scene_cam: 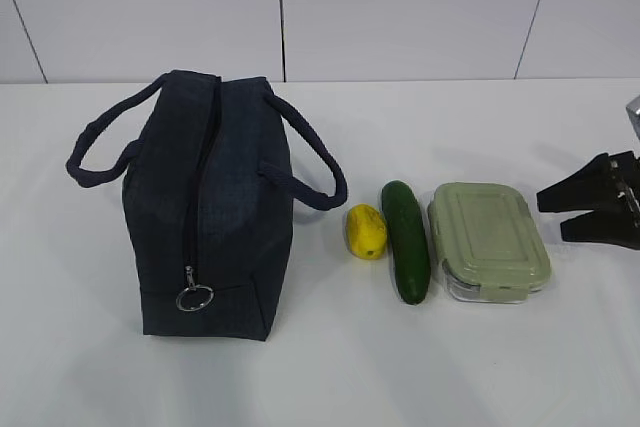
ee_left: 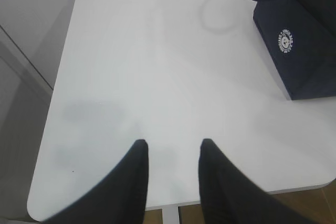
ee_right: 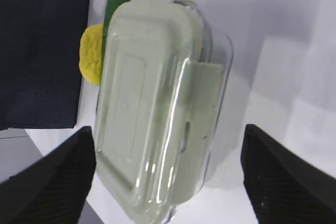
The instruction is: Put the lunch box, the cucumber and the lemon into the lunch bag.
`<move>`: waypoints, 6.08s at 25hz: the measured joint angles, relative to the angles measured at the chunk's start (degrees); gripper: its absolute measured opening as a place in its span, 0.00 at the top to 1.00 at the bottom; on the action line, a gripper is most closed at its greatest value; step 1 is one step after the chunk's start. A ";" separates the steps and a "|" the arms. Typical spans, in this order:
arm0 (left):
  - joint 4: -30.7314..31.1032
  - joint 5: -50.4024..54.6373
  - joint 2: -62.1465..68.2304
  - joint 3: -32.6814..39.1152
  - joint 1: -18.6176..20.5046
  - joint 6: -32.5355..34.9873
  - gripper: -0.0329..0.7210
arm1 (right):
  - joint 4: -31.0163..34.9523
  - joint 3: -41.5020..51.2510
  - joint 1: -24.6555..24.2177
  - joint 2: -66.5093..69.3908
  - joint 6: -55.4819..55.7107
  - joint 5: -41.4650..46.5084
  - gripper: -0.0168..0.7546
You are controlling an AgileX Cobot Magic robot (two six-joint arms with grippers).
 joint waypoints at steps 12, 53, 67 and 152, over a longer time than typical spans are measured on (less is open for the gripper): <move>0.00 0.00 0.00 0.00 0.00 0.00 0.64 | 0.88 -0.26 3.08 1.54 -2.16 -0.14 0.13; 0.00 0.00 0.00 0.00 0.00 0.00 0.64 | 2.26 -0.94 7.01 6.50 -2.52 -0.42 0.17; 0.00 0.00 0.00 0.00 0.00 0.00 0.64 | 0.16 -3.28 7.01 6.50 -2.05 0.48 0.41; -14.14 -11.17 92.05 -42.91 -11.10 11.27 0.92 | -0.75 -3.41 7.01 6.50 -0.65 1.29 0.48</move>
